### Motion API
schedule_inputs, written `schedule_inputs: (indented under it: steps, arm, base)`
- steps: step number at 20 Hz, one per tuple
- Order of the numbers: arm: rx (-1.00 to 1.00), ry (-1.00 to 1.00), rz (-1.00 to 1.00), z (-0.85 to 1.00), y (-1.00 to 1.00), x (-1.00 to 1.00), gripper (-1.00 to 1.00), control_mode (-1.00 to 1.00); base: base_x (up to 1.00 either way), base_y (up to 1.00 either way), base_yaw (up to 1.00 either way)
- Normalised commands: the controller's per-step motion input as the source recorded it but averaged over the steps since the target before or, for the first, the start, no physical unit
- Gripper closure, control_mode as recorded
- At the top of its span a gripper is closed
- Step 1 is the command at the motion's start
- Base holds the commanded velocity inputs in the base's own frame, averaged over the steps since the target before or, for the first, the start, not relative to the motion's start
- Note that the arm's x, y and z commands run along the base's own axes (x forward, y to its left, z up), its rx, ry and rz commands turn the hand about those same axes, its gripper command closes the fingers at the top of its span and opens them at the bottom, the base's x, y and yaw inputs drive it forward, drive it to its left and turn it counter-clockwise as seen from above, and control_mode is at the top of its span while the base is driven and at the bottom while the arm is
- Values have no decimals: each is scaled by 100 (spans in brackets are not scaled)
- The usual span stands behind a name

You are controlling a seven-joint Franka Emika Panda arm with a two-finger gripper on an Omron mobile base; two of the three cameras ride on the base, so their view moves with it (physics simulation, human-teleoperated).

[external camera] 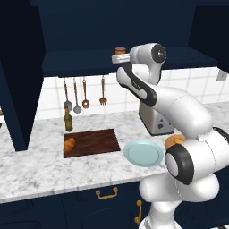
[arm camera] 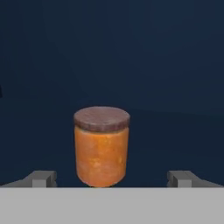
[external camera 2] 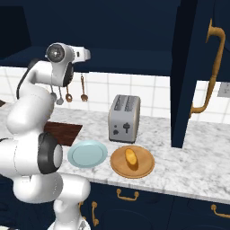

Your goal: From the different types of pastries on the counter, select a croissant and place it on the cutting board. Then retrieve a jar of jam from the cabinet and place it alongside the croissant on the cutting board.

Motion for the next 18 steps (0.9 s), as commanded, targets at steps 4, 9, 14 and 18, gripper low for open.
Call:
schedule_inputs:
  steps: [4, 9, 14, 18]
  arm:
    - [0, 0, 0, -4, 0, 39, -100, -100]
    - [0, 0, 0, -4, 0, 31, -100, -100]
    - [0, 0, 0, -5, 0, 23, -100, -100]
    - [-3, 0, 0, -5, 3, 3, 100, -100]
  base:
    - [0, 0, 0]
    - [0, 0, 0]
    - [0, 0, 0]
    - [0, 0, 0]
